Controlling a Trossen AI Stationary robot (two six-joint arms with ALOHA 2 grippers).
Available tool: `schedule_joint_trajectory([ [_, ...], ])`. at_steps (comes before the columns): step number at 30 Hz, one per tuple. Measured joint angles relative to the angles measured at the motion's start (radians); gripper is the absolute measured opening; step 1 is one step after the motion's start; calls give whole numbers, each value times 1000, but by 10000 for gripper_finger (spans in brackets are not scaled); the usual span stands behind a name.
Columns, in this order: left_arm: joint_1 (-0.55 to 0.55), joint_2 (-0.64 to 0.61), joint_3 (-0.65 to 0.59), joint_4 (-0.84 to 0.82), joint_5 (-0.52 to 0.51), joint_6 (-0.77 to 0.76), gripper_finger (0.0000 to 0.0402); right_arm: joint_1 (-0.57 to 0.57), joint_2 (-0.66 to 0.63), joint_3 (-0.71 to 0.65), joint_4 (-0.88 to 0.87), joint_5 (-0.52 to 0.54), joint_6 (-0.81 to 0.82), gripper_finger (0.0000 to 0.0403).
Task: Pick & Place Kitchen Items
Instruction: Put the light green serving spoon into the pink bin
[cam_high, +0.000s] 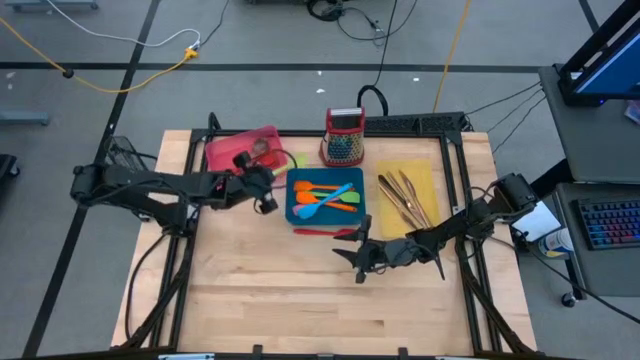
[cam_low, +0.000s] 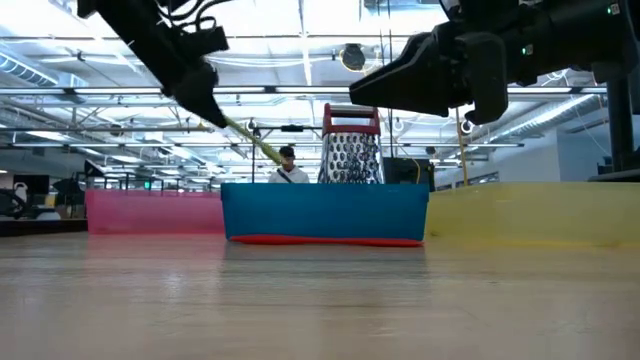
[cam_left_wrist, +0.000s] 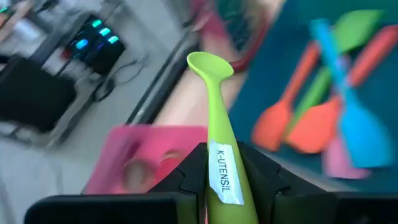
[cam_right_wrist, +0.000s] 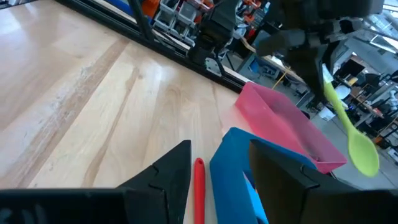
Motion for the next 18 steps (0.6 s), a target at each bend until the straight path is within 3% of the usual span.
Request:
schedule_joint_trajectory([
  [12, 282, -5, 0, -350, -61, -254, 72, 0, 0, 0, -12, 0, 11, 155],
  [18, 399, -4, 0, -349, 120, -184, 72, 0, 0, 0, -14, 0, 11, 155],
])
